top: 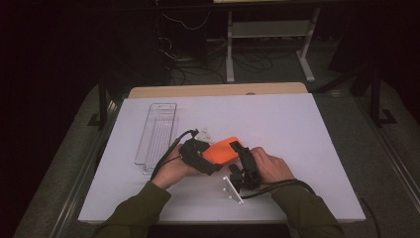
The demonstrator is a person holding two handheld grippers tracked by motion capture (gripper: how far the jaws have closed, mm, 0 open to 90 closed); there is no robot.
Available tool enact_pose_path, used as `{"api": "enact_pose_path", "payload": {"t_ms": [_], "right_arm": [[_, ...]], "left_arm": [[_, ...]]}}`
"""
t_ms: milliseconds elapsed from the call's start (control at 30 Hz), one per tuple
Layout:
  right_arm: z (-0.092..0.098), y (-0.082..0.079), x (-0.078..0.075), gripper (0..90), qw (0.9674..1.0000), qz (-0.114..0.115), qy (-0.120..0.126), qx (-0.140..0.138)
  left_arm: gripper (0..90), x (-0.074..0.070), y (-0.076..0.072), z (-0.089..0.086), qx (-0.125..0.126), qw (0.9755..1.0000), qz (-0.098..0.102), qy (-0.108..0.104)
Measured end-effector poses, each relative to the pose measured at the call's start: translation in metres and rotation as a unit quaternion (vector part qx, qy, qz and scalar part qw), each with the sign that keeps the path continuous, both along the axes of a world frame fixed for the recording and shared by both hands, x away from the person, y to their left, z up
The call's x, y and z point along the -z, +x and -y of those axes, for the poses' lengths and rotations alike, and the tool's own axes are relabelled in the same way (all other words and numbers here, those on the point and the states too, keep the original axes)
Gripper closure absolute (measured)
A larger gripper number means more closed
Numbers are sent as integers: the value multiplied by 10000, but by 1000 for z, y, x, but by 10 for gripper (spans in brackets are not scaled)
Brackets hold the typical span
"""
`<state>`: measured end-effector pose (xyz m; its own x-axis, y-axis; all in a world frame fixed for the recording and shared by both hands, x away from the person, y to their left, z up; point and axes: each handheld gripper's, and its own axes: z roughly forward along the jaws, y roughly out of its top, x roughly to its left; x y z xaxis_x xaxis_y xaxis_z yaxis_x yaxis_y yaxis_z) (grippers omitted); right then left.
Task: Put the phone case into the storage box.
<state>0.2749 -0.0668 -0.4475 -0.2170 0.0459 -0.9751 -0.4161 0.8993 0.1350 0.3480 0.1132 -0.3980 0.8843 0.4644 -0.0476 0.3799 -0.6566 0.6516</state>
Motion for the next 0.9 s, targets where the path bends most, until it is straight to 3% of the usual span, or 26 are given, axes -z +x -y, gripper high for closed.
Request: {"api": "enact_pose_path", "payload": {"t_ms": [367,567,700,900], "right_arm": [[-6,3,3,5,9996,224,-142,23],[-5,1,3,64,9996,223,-144,114],[-6,1,3,132,9990,265,-336,143],[-7,-1,5,247,9992,128,-332,203]], "left_arm": [[155,1,0,1,24,10000,1,-38],[155,1,-1,1,-22,9999,-49,-90],[155,0,-1,1,-6,10000,-47,-60],[155,0,-1,1,-12,10000,-54,-53]]}}
